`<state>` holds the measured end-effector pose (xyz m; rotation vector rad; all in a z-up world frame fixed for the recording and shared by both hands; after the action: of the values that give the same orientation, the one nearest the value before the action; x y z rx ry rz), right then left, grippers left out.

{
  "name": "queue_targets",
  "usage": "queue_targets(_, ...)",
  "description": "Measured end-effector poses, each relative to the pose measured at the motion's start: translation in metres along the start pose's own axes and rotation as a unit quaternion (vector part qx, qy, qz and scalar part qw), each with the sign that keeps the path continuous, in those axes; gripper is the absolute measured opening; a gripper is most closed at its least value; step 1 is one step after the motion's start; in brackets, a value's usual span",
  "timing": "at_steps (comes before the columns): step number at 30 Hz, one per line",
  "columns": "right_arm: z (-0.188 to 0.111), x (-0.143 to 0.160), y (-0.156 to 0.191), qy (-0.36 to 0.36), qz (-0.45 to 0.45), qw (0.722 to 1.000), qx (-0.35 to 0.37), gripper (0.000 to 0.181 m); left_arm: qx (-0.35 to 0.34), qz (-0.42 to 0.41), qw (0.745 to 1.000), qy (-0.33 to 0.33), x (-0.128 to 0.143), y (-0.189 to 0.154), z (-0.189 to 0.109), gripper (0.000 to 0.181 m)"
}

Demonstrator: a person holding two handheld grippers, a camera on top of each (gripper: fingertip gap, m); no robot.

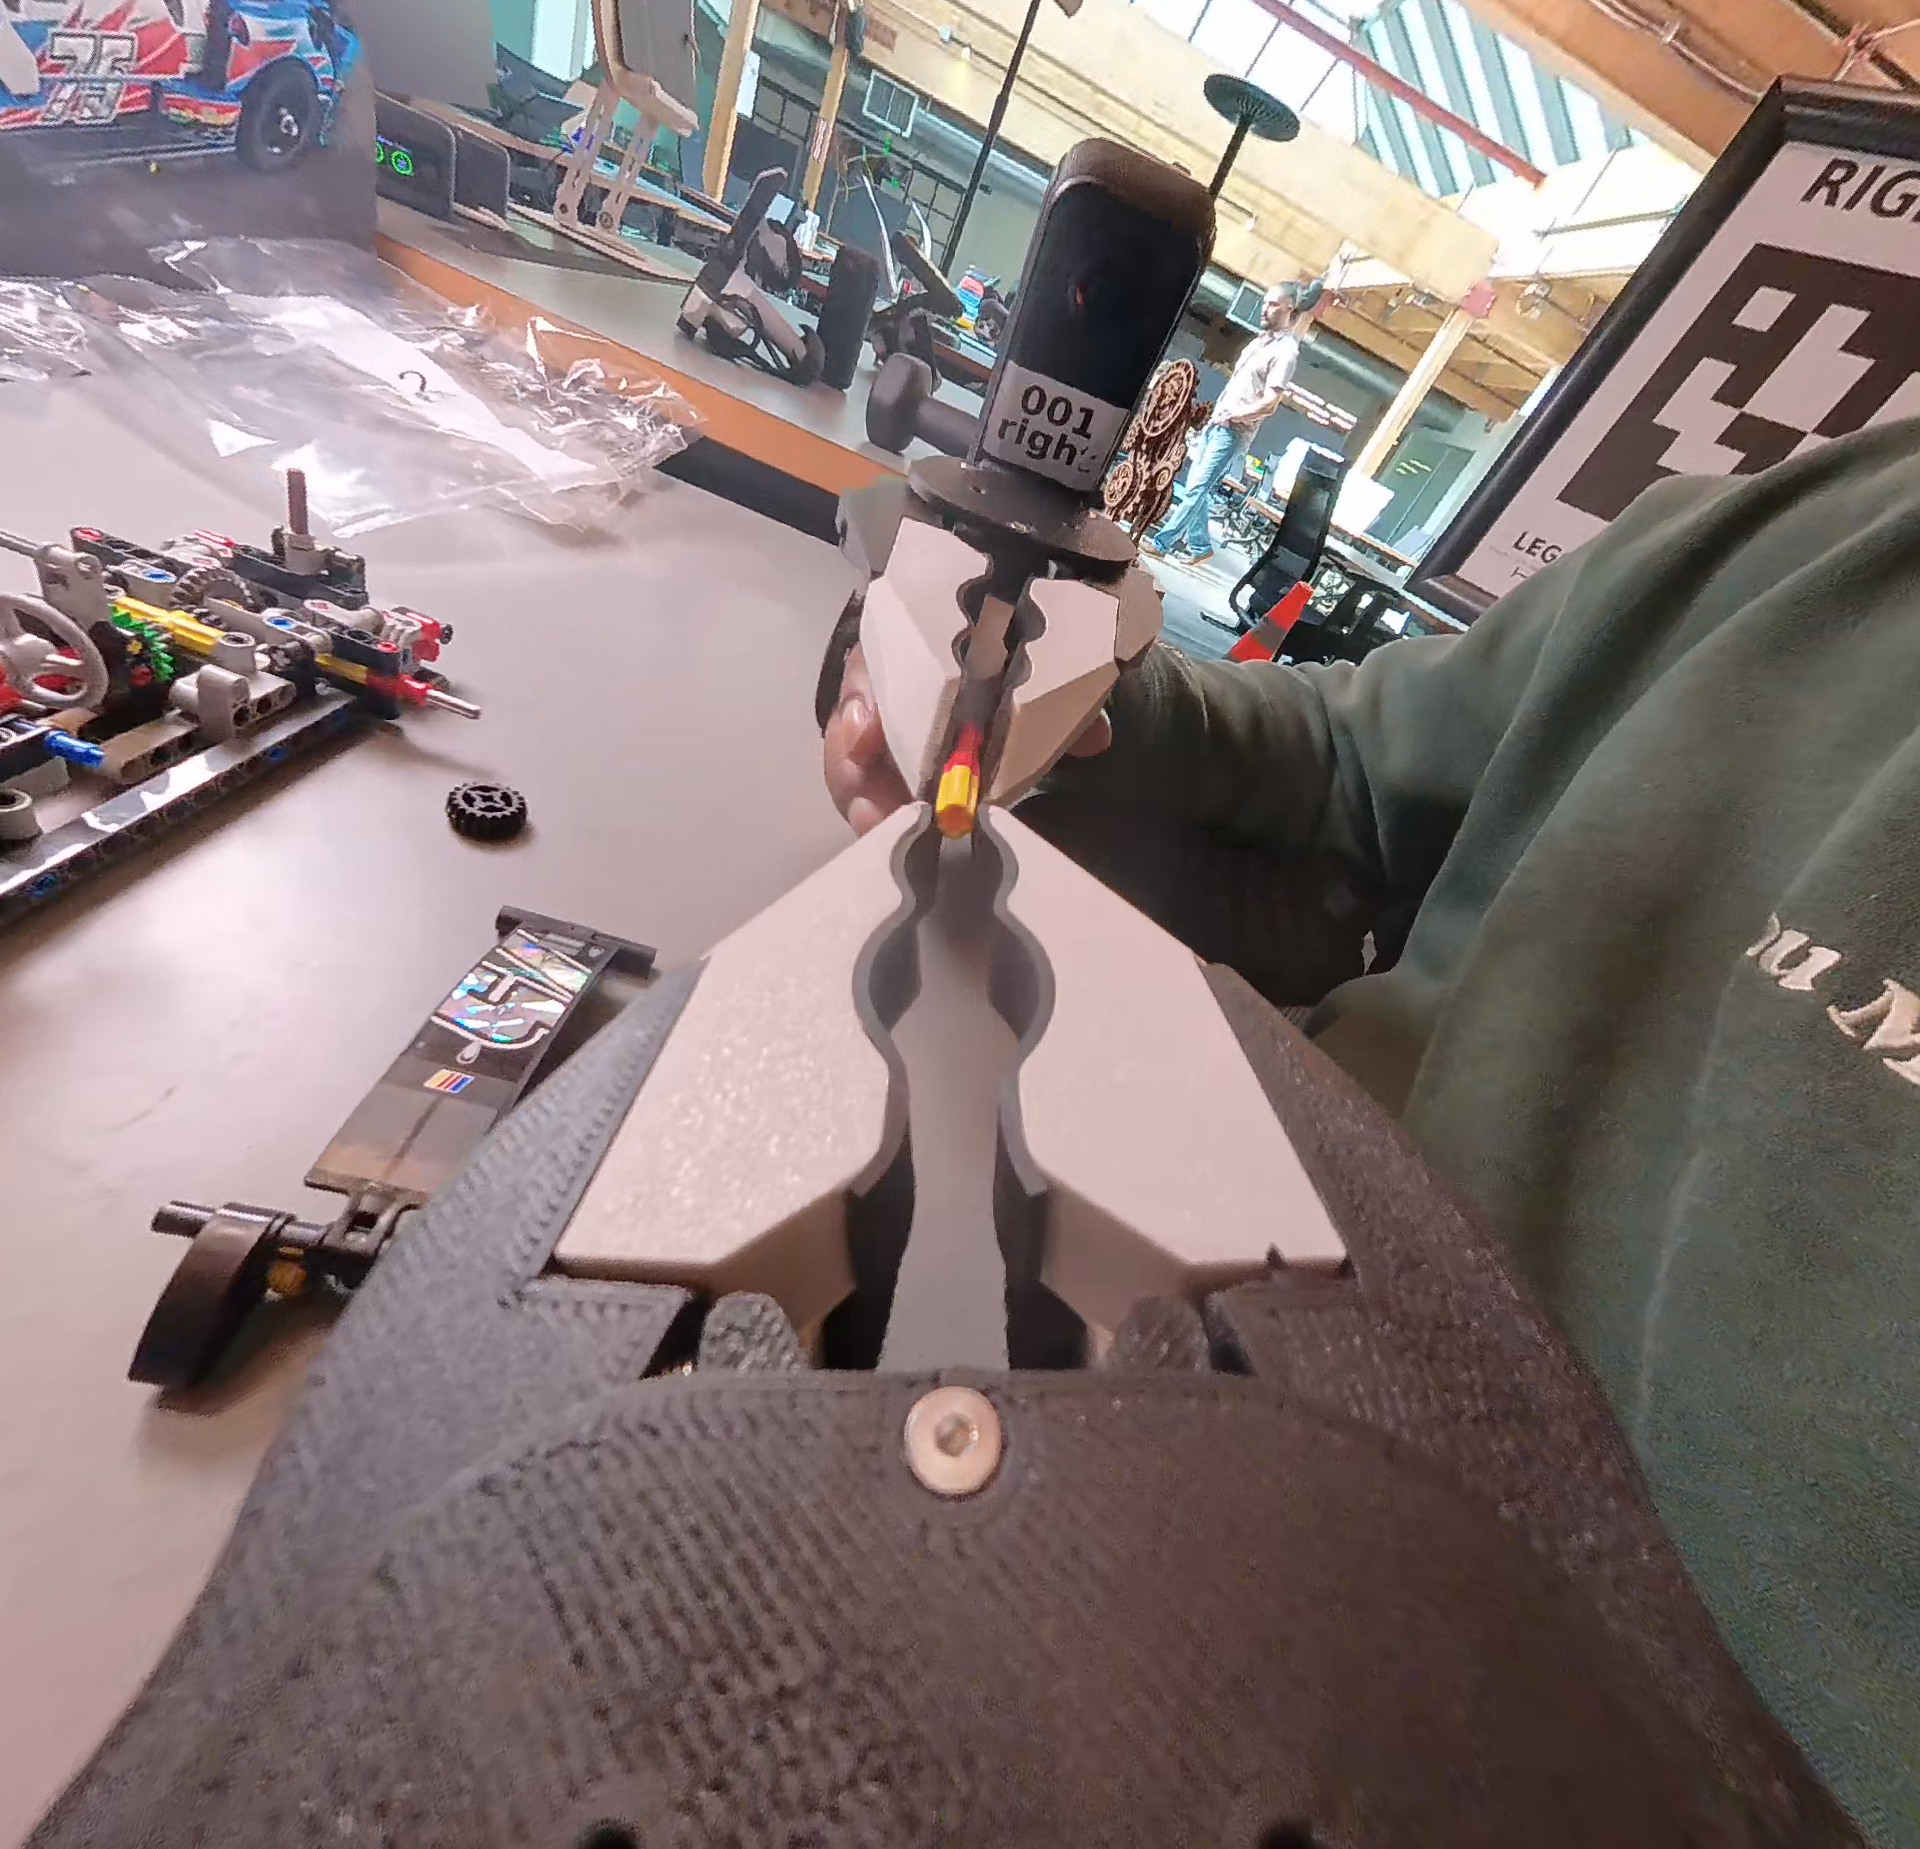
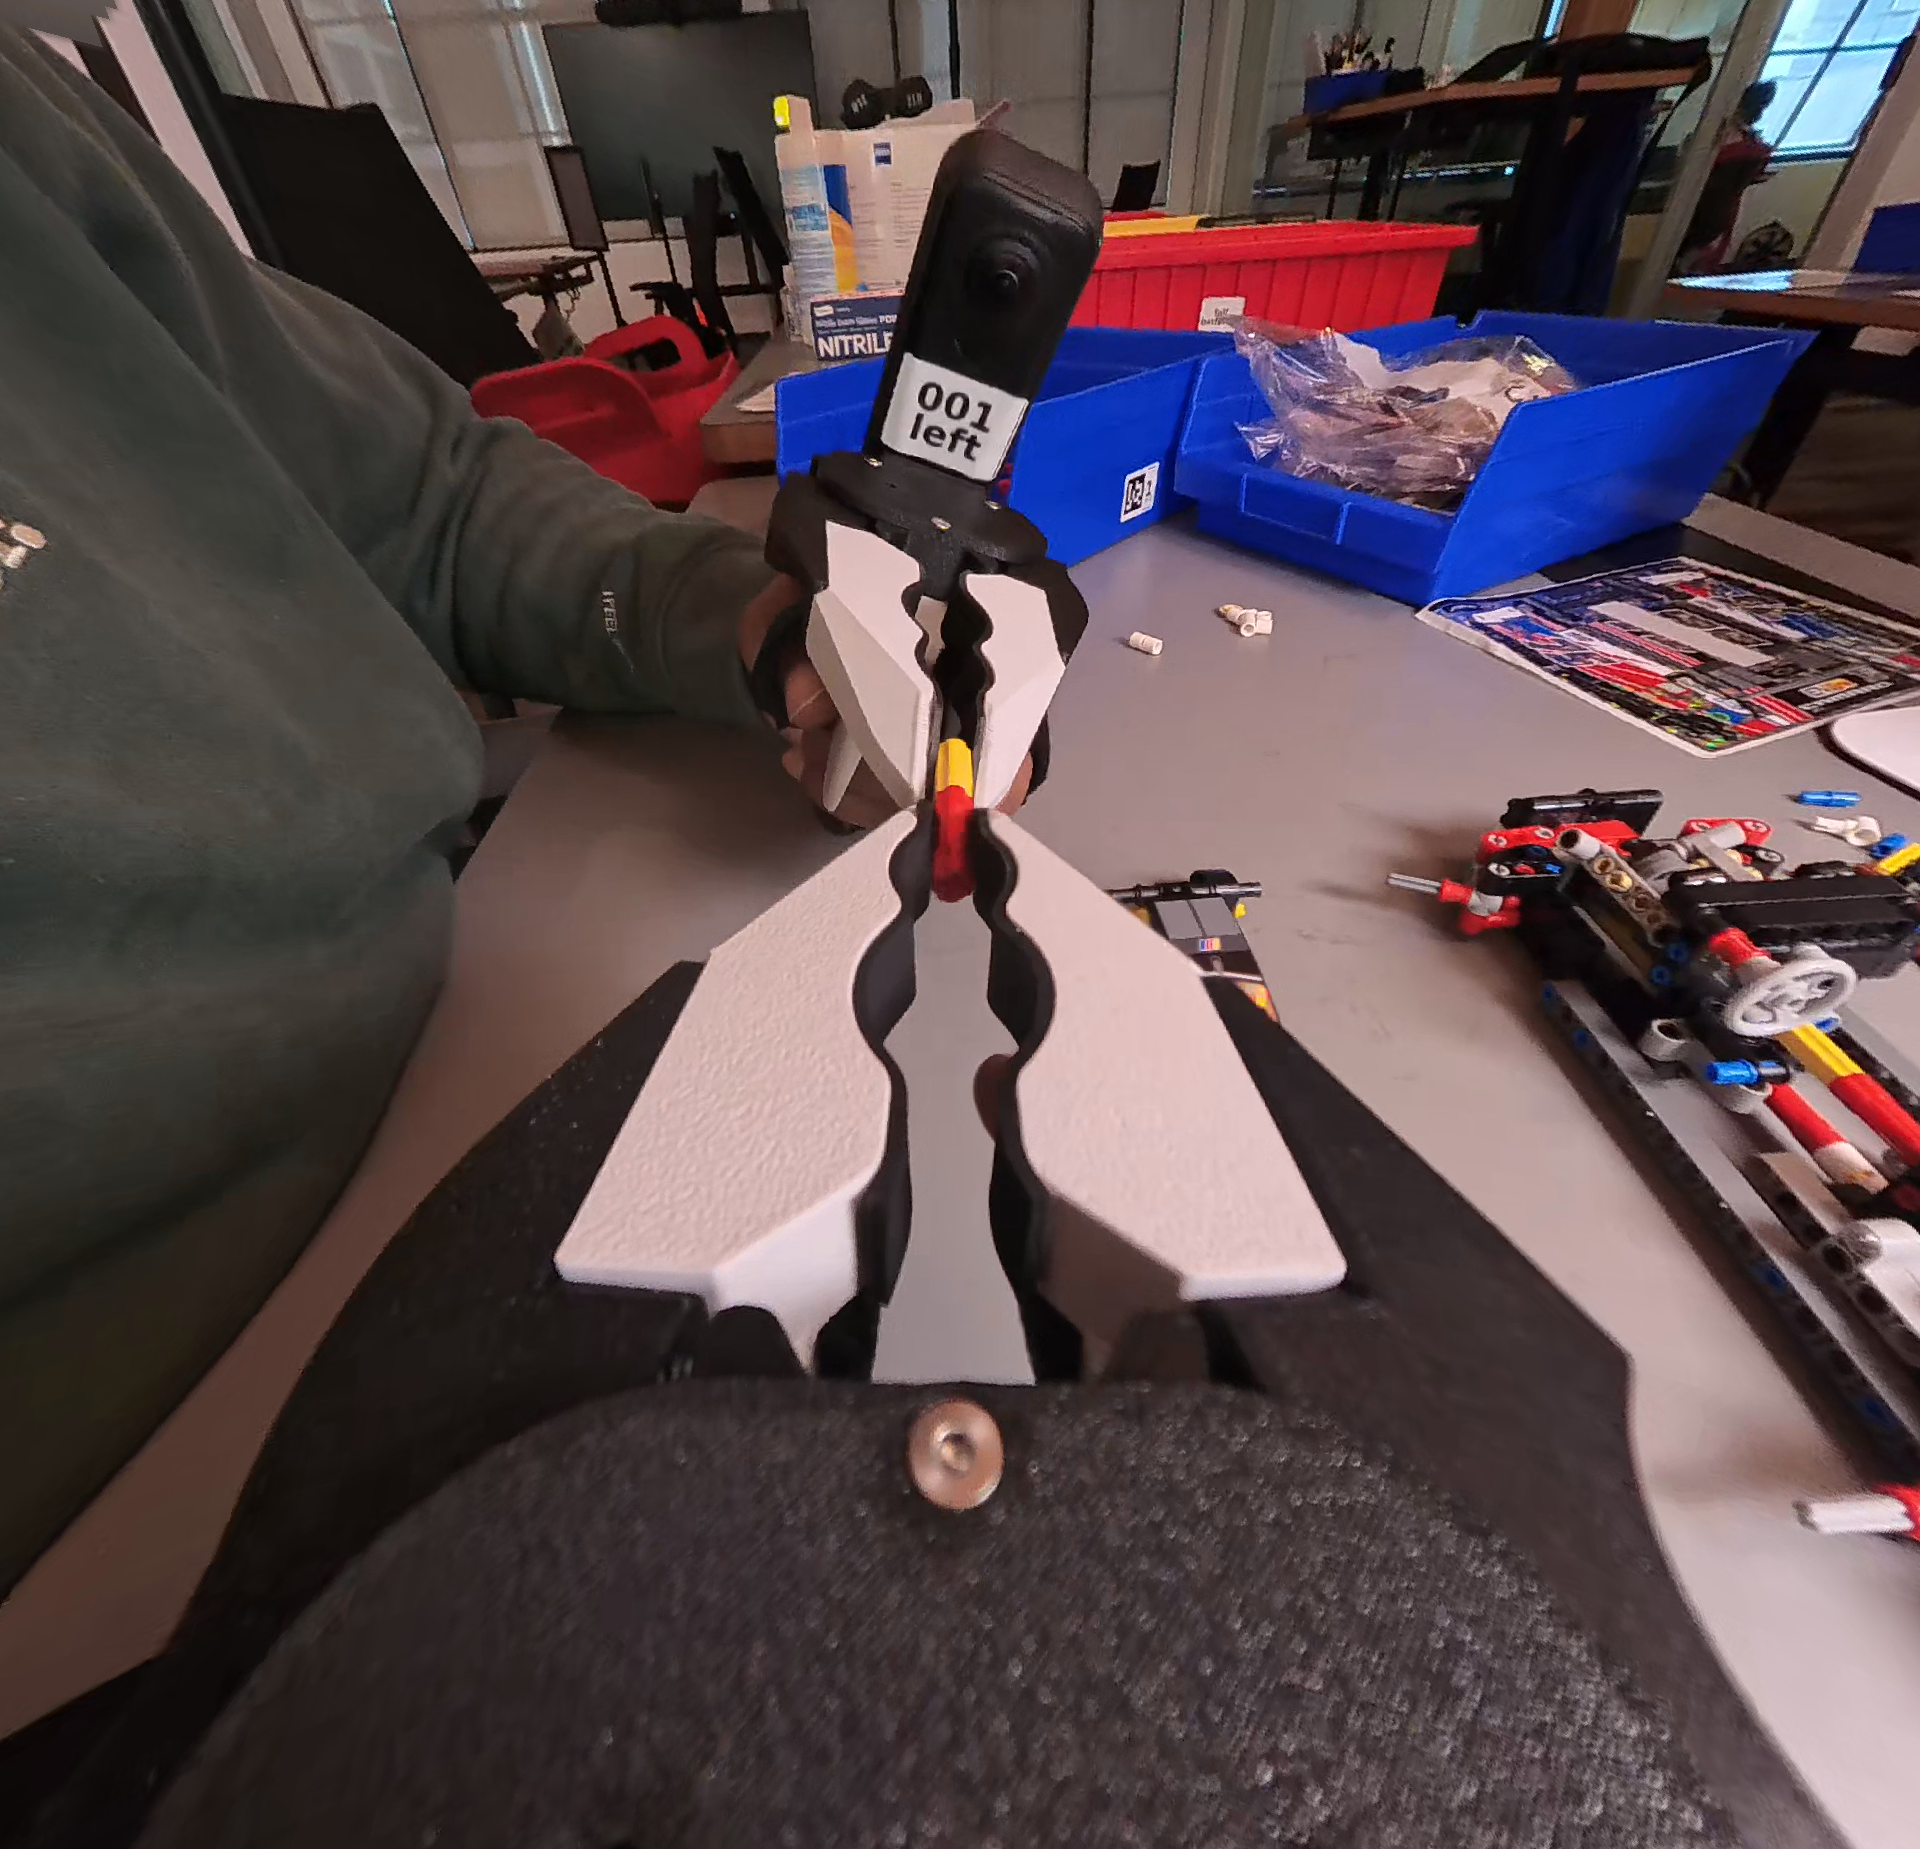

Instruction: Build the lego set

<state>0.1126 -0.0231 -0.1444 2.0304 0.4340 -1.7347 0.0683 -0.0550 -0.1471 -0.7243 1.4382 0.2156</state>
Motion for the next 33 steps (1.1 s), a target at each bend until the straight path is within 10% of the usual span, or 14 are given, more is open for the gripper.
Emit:
queue_targets(10,-0.013,0.009,-0.021,0.013,0.037,0.999,0.019,0.003,-0.116,0.154,0.966,0.172,0.002,0.008,-0.027,0.019)
queue_targets(17,-0.006,0.021,-0.017,0.052,0.027,0.998,0.009,0.003,-0.113,0.074,0.944,0.302,0.068,-0.046,-0.049,0.022)
queue_targets(33,0.001,0.029,0.002,0.091,-0.006,0.996,-0.022,0.003,-0.18,0.187,0.895,0.362,0.098,-0.042,-0.026,0.001)
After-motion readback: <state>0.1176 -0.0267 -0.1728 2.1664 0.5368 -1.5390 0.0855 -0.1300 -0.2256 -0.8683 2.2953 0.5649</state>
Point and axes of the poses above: each gripper's, where its closed fingertips meet, z out along the fingers, x out of its underside, y = z × x across the jaws, the point moved 3 cm from there along -z, back along the fingers, and after that the axes turned 4 degrees about z, right-handed, at the moved point
